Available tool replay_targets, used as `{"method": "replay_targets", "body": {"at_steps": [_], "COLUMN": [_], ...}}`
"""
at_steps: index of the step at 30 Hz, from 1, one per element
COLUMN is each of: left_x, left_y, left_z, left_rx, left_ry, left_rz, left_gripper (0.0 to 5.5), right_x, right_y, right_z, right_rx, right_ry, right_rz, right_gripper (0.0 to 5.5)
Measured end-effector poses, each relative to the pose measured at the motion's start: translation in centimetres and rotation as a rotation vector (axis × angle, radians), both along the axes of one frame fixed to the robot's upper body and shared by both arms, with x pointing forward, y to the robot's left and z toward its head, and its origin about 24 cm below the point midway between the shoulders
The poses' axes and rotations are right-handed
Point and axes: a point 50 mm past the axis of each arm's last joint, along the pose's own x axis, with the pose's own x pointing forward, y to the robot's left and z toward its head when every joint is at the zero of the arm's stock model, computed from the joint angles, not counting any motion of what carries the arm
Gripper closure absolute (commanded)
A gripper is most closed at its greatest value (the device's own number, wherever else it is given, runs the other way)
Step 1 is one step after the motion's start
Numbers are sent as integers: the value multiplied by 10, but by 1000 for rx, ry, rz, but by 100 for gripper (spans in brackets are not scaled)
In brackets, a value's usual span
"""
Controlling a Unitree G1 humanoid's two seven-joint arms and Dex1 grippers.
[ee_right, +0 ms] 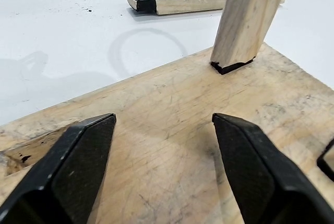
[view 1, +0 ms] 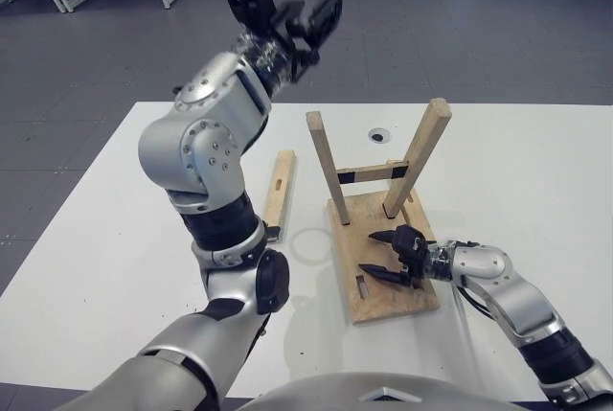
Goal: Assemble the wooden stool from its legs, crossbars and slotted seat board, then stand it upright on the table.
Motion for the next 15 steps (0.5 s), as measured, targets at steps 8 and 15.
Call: {"method": "replay_targets", "body": {"at_steps": [8,15], "left_x": [11,-32], "left_y": [-8,-46], "left_z": [-60,-186], "left_rx": [-13,89], "left_ry": [307,663], "left_rz": [-94,-201], "left_gripper": [243,243], "right_x": [1,1], "right_y": [1,0], "right_z": [1,0], "right_rx": [-3,-11], "right_ry": [-13,-15], "right_rz": [-5,-19], "right_gripper": [208,208]}}
